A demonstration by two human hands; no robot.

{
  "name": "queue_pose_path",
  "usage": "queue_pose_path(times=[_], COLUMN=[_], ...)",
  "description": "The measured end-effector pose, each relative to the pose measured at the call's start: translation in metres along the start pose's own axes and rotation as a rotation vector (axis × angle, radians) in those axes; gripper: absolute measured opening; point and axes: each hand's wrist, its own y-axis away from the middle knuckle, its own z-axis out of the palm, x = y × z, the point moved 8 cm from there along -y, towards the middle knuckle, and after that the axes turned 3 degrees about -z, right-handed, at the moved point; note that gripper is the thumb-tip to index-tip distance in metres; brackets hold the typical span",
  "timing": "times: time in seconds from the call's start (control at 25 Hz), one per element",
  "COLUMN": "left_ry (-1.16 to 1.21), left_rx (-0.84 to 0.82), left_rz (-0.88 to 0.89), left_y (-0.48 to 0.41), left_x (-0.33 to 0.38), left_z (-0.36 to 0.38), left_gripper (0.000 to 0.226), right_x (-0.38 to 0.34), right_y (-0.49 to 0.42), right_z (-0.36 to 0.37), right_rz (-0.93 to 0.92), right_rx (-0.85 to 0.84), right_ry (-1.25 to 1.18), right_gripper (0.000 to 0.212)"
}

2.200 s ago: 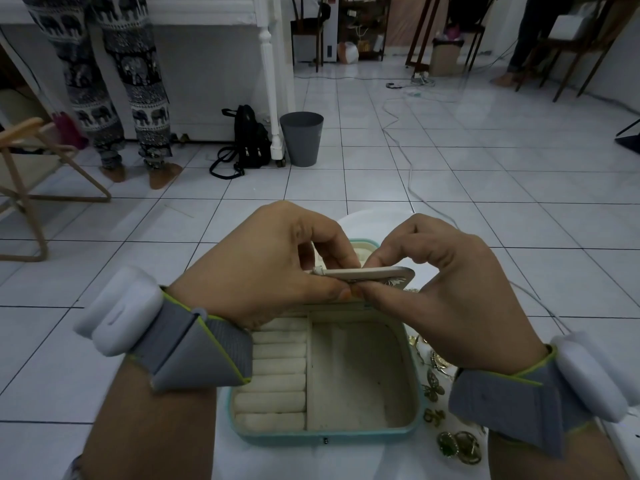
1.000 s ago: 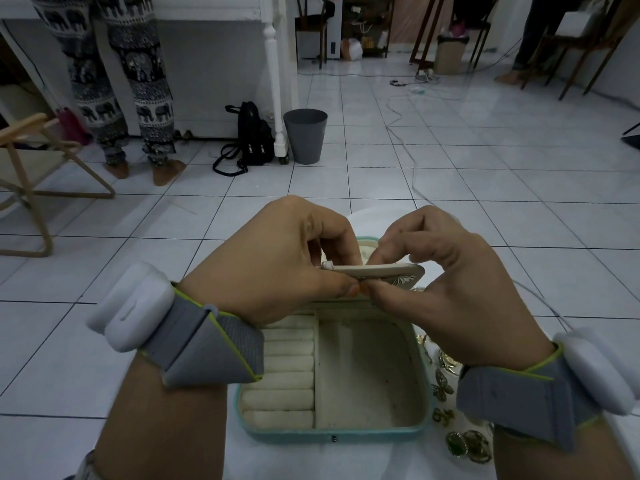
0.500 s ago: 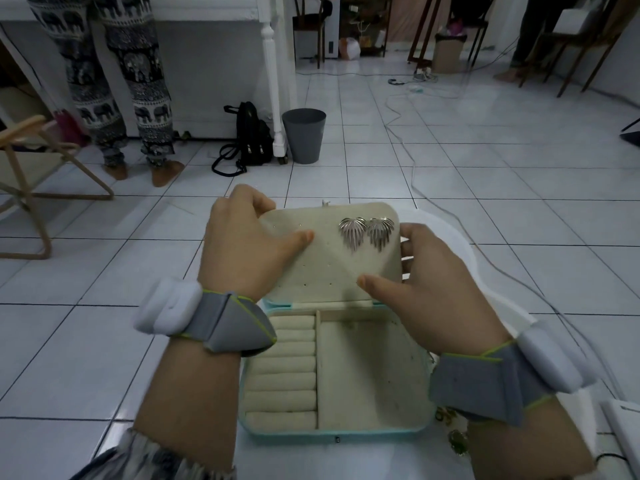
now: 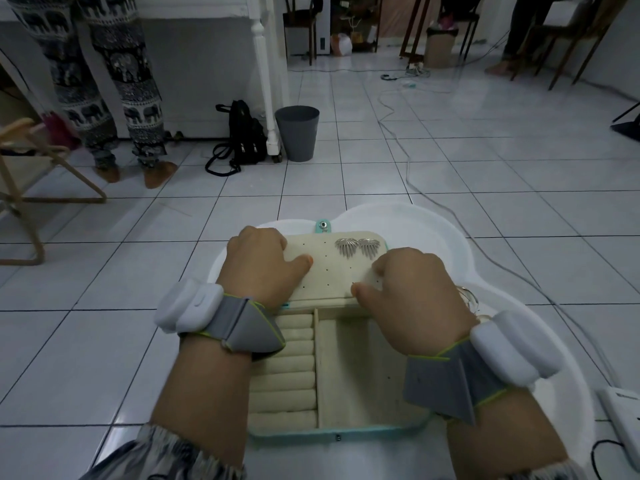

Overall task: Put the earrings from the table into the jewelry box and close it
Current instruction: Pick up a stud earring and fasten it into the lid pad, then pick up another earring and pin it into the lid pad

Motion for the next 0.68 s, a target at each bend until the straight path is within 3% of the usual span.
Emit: queue_pose_path(times=[0.08,0.24,0.4,0.52,0.68], left_ry=[-0.021,-0.018,0.119,0.242,0.248], left_rx=[-0.028,-0.042,0.004,-0.063,-0.098], left_rz=[0.007,0.040,0.232,0.366,0.475], left_y=[-0.001,0.006,0.025,0.043,0.060], left_x=[0.001,0.007,0.040,0.066,0.094], left_z=[0.002,-0.004,-0.021,-0.024,-0.009], left_gripper=[0.036,0.031,0.025,0.009,0.002], right_x=[0.001,0.025,0.078,0.107,0.127], right_y=[0.000,0.005,0.017,0.027,0.042], right_z=[0.002,-0.009,-0.033,-0.043,-0.044], right_rz=[-0.019,0.081,0.187,0.223,0.236], right_rx=[-0.012,0.009,0.133,0.151,0.079], right_ry=[-0.001,-0.235,-0.376,-0.382,-0.339], right_gripper=[0.042,0.030,0.015,0.005,0.010])
